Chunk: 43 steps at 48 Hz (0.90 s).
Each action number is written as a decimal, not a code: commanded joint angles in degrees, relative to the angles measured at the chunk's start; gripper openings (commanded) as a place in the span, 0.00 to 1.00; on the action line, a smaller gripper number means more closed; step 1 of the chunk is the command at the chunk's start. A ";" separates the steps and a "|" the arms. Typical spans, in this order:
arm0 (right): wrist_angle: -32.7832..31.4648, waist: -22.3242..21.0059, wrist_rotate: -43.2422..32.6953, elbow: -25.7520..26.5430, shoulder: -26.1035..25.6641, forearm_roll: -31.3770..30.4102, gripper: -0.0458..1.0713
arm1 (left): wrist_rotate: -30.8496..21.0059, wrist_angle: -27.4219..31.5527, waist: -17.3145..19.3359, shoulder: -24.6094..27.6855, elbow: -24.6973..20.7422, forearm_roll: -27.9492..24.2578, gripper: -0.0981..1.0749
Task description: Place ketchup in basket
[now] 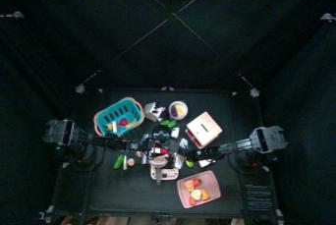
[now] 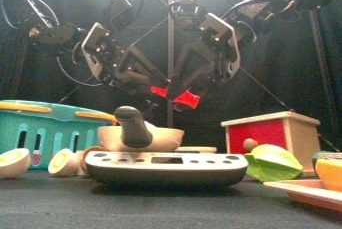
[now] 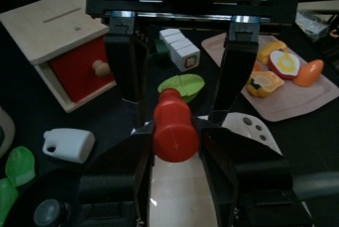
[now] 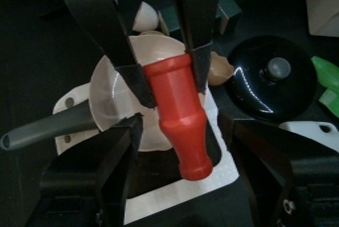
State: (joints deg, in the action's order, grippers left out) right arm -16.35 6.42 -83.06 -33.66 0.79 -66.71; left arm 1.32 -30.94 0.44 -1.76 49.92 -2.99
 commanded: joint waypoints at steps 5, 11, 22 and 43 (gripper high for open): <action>-1.76 0.35 0.00 0.18 -2.37 -0.26 0.88 | 0.00 0.44 -0.18 -2.02 0.00 2.46 0.49; -3.78 1.41 0.09 -0.79 -3.87 -0.35 0.88 | -0.09 3.16 -0.26 -5.80 0.97 5.89 0.49; -7.73 2.72 -0.09 -3.78 -6.59 0.97 0.88 | 0.00 20.92 0.26 -18.72 2.81 14.77 0.49; -8.79 2.46 0.00 -4.04 -5.71 1.41 0.88 | -0.09 37.88 11.95 -44.65 10.02 14.59 0.49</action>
State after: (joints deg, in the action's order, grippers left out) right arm -25.14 9.05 -83.06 -38.50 -3.96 -65.04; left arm 1.14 4.22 7.56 -42.28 59.41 11.69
